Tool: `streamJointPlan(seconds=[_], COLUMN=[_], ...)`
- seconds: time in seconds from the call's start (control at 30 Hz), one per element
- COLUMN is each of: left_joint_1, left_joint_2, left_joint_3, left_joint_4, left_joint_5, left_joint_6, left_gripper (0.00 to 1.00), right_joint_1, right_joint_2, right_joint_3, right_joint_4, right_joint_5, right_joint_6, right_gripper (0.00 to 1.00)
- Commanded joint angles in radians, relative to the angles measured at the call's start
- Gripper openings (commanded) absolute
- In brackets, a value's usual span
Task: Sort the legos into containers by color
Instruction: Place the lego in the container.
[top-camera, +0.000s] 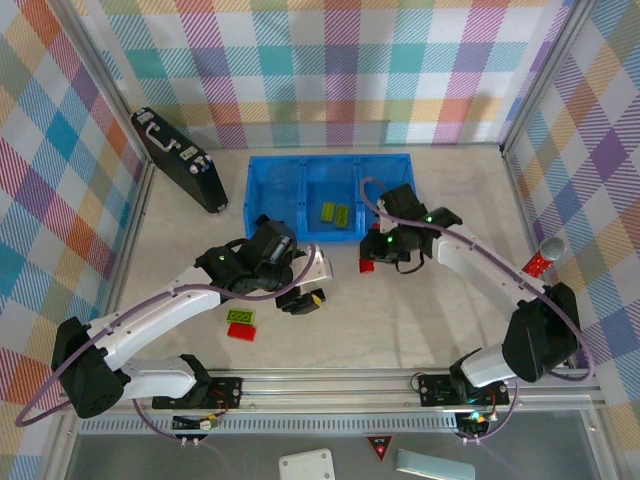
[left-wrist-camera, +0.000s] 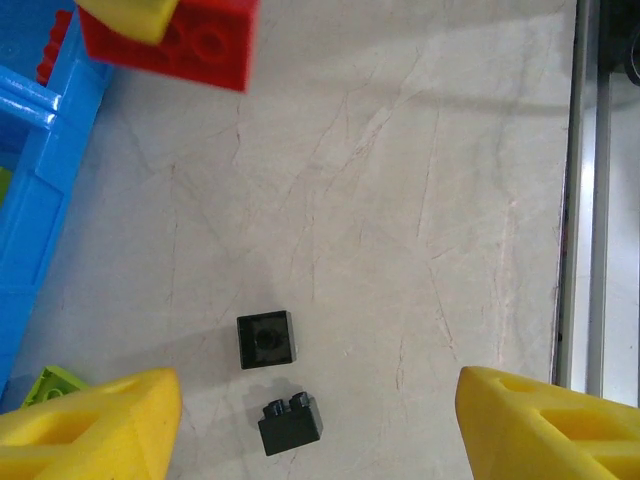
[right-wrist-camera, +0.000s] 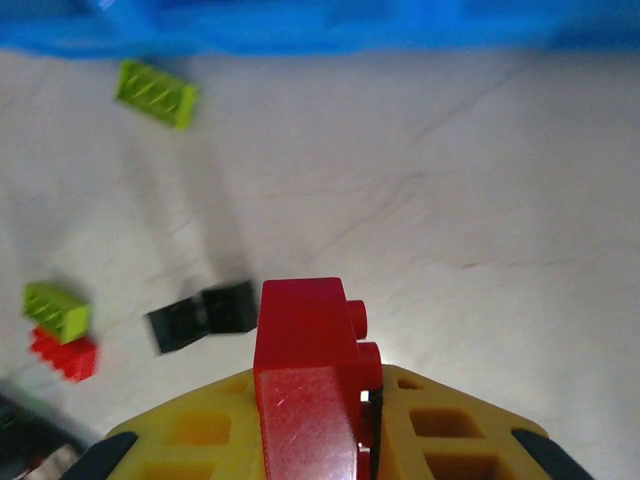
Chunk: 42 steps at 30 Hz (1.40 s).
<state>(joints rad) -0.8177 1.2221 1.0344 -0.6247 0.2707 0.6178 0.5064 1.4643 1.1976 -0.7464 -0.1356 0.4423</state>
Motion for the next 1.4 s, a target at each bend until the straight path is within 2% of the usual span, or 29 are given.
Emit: streamJointPlan(seconds=[0.0, 0.1, 0.3, 0.57, 0.77, 0.9, 1.1, 1.37], left_joint_1=[-0.007, -0.006, -0.006, -0.006, -0.006, -0.005, -0.005, -0.006], left_joint_2=[-0.014, -0.011, -0.001, 0.011, 0.033, 0.039, 0.066, 0.066], left_joint_3=[-0.014, -0.018, -0.017, -0.025, -0.018, -0.023, -0.009, -0.019], left_joint_4=[0.000, 0.008, 0.009, 0.020, 0.016, 0.021, 0.015, 0.022], left_joint_5=[-0.008, -0.020, -0.020, -0.029, -0.018, -0.022, -0.022, -0.030], left_joint_6=[-0.009, -0.016, -0.020, -0.029, -0.035, -0.036, -0.037, -0.039], left_gripper=[0.72, 0.73, 0.73, 0.73, 0.73, 0.73, 0.72, 0.71], right_joint_1=[-0.057, -0.096, -0.150, -0.211, -0.227, -0.236, -0.238, -0.240], right_joint_2=[0.070, 0.157, 0.372, 0.656, 0.832, 0.898, 0.929, 0.974], right_joint_3=[0.104, 0.205, 0.467, 0.802, 0.972, 1.005, 0.942, 0.938], right_joint_4=[-0.097, -0.126, -0.193, -0.261, -0.292, -0.278, -0.176, -0.142], right_joint_5=[0.106, 0.161, 0.176, 0.116, 0.067, 0.034, -0.033, -0.079], right_joint_6=[-0.150, -0.207, -0.298, -0.331, -0.321, -0.303, -0.273, -0.245], right_gripper=[0.24, 0.24, 0.24, 0.24, 0.23, 0.23, 0.23, 0.23])
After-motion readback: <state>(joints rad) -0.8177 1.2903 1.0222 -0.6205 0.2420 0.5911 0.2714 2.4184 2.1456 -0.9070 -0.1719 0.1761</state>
